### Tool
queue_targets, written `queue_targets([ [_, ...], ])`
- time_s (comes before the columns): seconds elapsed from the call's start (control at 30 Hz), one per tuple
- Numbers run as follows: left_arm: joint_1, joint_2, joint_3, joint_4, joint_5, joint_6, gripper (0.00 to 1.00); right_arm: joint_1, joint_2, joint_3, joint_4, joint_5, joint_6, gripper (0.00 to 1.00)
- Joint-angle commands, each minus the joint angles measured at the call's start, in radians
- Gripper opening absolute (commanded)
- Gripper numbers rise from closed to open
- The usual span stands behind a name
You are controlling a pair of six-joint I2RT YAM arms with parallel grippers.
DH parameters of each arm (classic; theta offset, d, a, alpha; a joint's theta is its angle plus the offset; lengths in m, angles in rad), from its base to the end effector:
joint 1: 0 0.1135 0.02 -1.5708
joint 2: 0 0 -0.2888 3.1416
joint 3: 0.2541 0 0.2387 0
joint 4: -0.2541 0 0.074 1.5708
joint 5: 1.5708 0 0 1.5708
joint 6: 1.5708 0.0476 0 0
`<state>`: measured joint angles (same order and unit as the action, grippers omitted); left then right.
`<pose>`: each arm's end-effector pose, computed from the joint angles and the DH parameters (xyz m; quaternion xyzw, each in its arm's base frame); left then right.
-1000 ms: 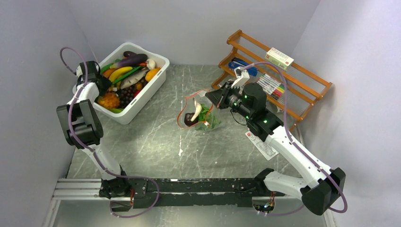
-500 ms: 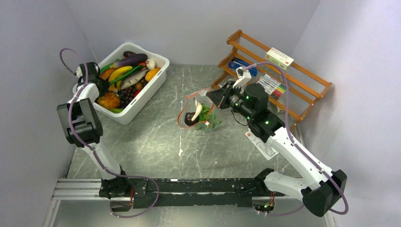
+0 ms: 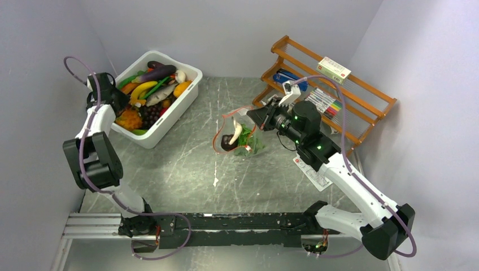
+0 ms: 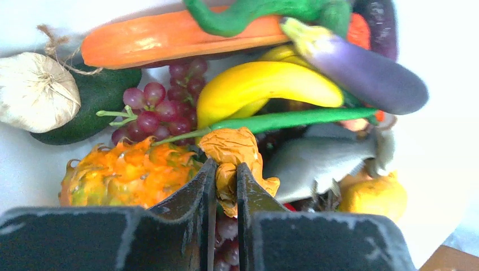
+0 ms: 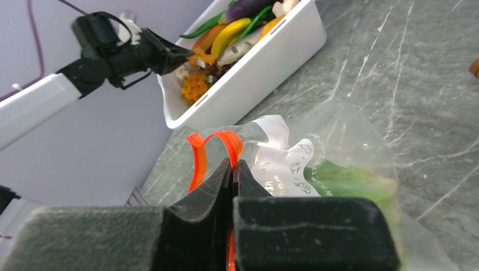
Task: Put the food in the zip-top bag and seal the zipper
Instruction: Pick up the fake vegetable from the bin.
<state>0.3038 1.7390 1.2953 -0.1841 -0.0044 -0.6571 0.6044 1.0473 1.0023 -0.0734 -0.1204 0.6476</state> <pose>0.3828 0.1202 0.2818 -0.4126 0.7896 -0.0779 0.4475 0.1856 0.1351 0.3988 -0.0238 0.7470 0.4248 0.5108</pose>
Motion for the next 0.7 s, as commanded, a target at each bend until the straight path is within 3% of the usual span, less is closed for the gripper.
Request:
queue_targets([
  [0.0,0.0,-0.12,-0.037,0.017,0.046,0.048,0.07,0.005,-0.018,-0.033,0.052,0.016,0.019,0.0],
  [0.33,0.0,-0.317,-0.118,-0.012,0.147,0.162,0.07,0.004,0.033,-0.019,0.052,0.006,0.032,0.0],
  [0.67,-0.055,-0.53,-0.2,0.039,0.592,0.174,0.07,0.004,0.1,-0.007,0.022,0.027,0.022,0.0],
])
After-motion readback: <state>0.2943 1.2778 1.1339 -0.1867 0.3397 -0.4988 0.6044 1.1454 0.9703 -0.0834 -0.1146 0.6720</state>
